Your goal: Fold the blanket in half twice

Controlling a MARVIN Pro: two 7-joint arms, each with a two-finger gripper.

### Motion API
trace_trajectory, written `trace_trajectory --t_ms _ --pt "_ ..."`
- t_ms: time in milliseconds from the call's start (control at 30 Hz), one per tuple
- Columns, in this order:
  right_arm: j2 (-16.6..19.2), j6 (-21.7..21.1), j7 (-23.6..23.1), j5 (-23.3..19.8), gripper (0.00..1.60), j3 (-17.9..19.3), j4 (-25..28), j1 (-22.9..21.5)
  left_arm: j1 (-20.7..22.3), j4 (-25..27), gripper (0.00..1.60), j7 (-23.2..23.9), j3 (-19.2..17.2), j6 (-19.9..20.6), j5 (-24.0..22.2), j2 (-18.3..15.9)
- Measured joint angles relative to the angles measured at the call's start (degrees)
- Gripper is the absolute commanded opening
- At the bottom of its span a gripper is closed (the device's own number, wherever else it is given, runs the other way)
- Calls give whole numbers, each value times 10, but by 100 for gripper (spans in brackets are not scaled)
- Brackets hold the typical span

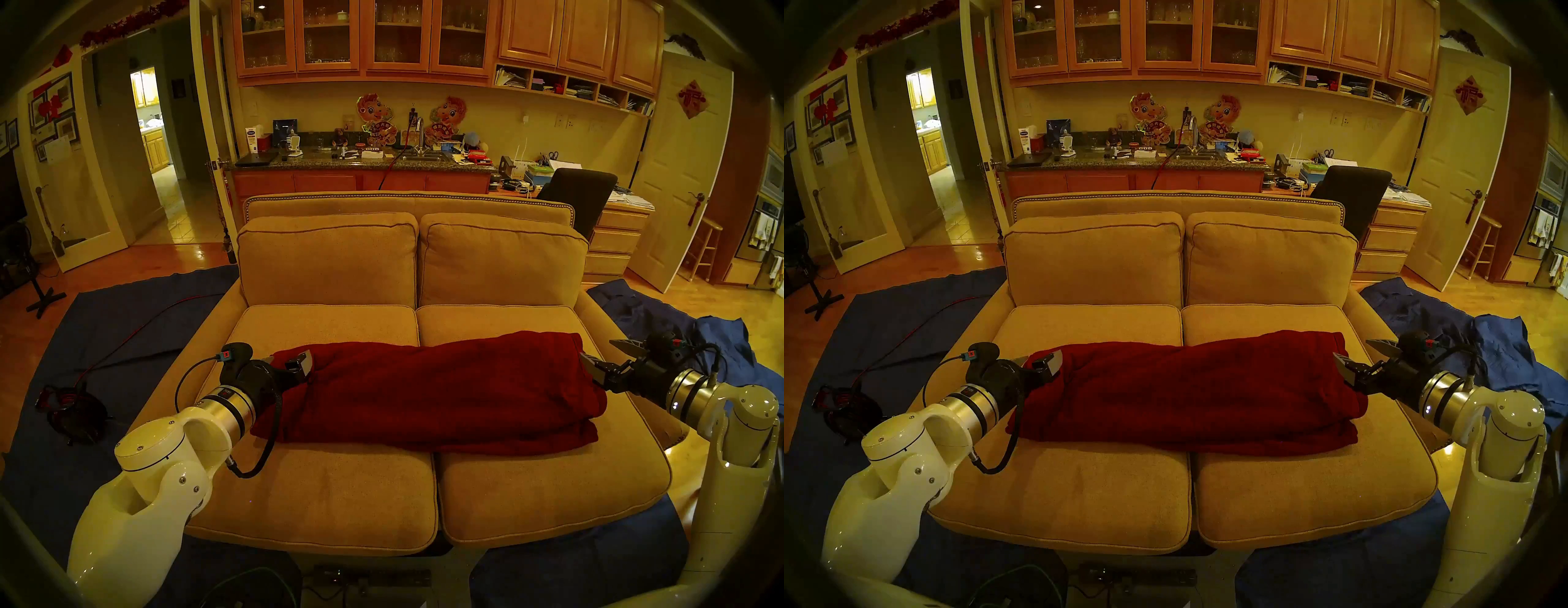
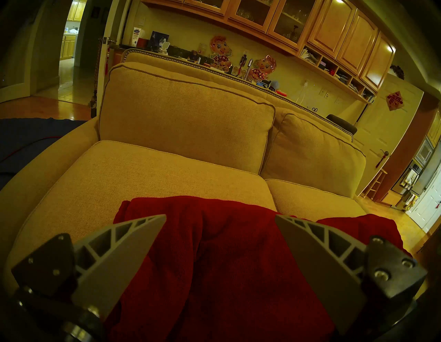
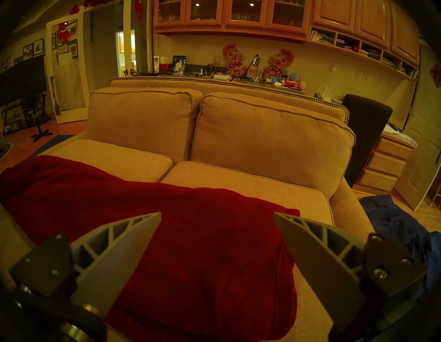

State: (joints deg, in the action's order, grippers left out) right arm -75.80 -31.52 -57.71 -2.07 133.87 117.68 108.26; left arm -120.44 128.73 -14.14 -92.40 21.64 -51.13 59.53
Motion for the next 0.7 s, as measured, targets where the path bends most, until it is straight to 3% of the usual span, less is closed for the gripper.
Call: trace_trajectory --t_ms 200,700 --pt "4 -20 3 2 160 -1 -29 -8 0 0 160 0 0 0 0 0" --pt "41 -88 -3 -17 160 -17 -183 -72 0 0 160 0 0 0 1 1"
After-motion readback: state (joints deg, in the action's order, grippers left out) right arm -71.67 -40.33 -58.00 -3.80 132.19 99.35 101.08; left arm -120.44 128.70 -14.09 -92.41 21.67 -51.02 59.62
